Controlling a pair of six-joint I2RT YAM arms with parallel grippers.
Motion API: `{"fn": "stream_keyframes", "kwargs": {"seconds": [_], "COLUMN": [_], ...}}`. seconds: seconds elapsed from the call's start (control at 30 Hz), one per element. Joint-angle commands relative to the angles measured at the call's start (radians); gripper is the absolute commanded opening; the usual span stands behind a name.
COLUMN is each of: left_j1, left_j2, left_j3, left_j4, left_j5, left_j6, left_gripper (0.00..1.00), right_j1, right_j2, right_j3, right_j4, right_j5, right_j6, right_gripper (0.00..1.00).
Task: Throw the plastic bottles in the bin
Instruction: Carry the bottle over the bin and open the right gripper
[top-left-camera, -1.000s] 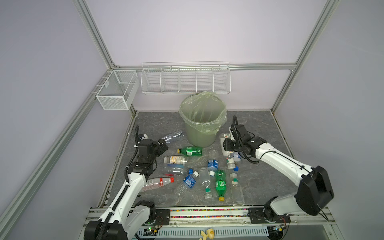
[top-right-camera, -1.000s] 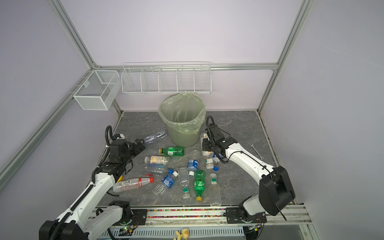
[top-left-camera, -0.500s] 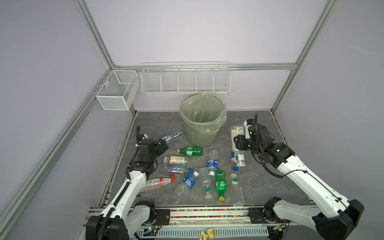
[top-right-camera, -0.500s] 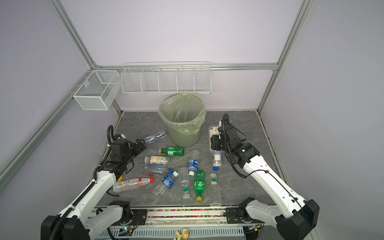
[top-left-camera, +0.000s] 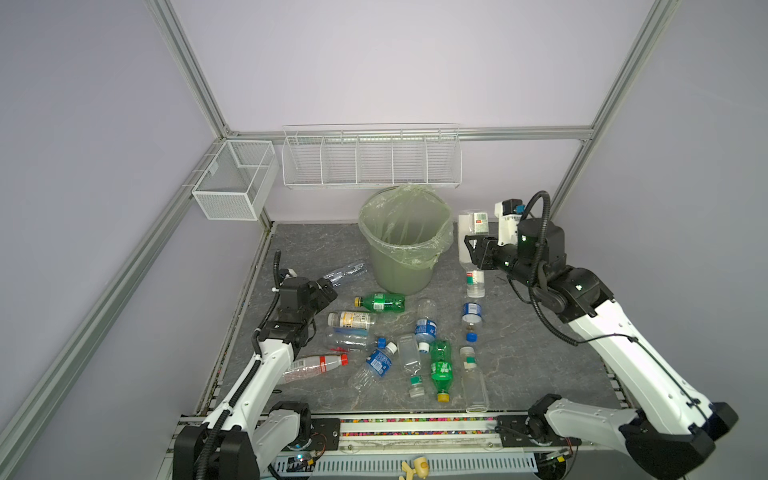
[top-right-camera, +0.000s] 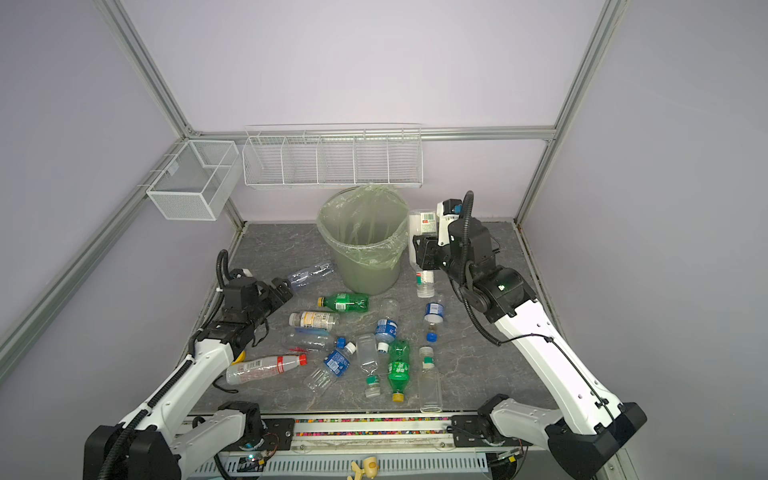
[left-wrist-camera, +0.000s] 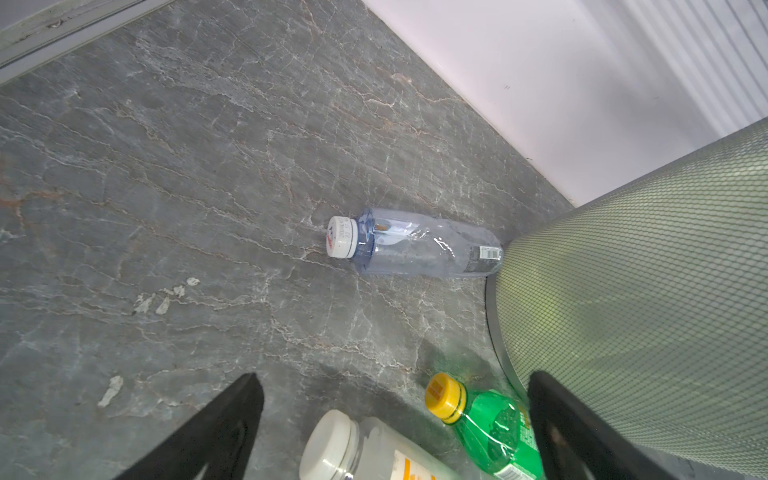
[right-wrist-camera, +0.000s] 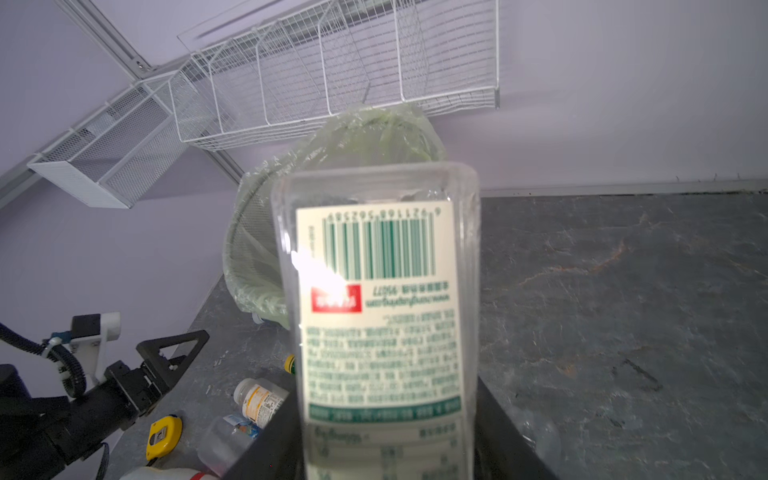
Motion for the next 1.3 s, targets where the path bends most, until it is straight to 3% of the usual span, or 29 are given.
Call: {"fn": "stream_keyframes", "kwargs": {"seconds": [0.0,0.5,0.8,0.83,0.97,1.0,1.03,1.27], "left_j1": [0.012,0.012,0.015,0.015,0.016,0.016,0.018,0.021], "left_j2": [-0.015,-0.037,-0.046,-0.047,-0.057,-0.061,-0.068,-0.096], "left_j3": [0.017,-0.005,0.007,0.012,0.015,0.014,0.014,0.010], "left_j4": [-0.029,-0.034,-0.040,-0.046,-0.063,-0.067,-0.072,-0.069], "left_j5": [-0.008,0.017,0.018,0.020,0.024,0.023,0.022,0.016], "left_j6": [0.009,-0.008,-0.004,-0.004,-0.008,-0.008,-0.008,-0.009], "left_gripper": [0.99,0.99,0.99,0.99,0.99,0.99,0.99,0.99], "right_j1": [-0.001,0.013,0.021,0.022,0.022,0.022,0.022,0.022], "right_j2": [0.046,0.250,0.519,0.562,0.683,0.686,0.681,0.566], "right_j3": [0.062,0.224,0.465,0.517,0.697,0.704,0.698,0.620], "right_j4": [0.088,0.316,0.402,0.385,0.267,0.261,0.266,0.240], "right_j5": [-0.052,-0.099,-0.090,-0.091,-0.126,-0.131,-0.135,-0.110], "right_j6": [-0.043,-0.016,-0.028,-0.031,-0.042,-0.039,-0.038,-0.062], "right_gripper": [0.52,0.52,0.53,0.56,0.93,0.94,0.88,0.88]}}
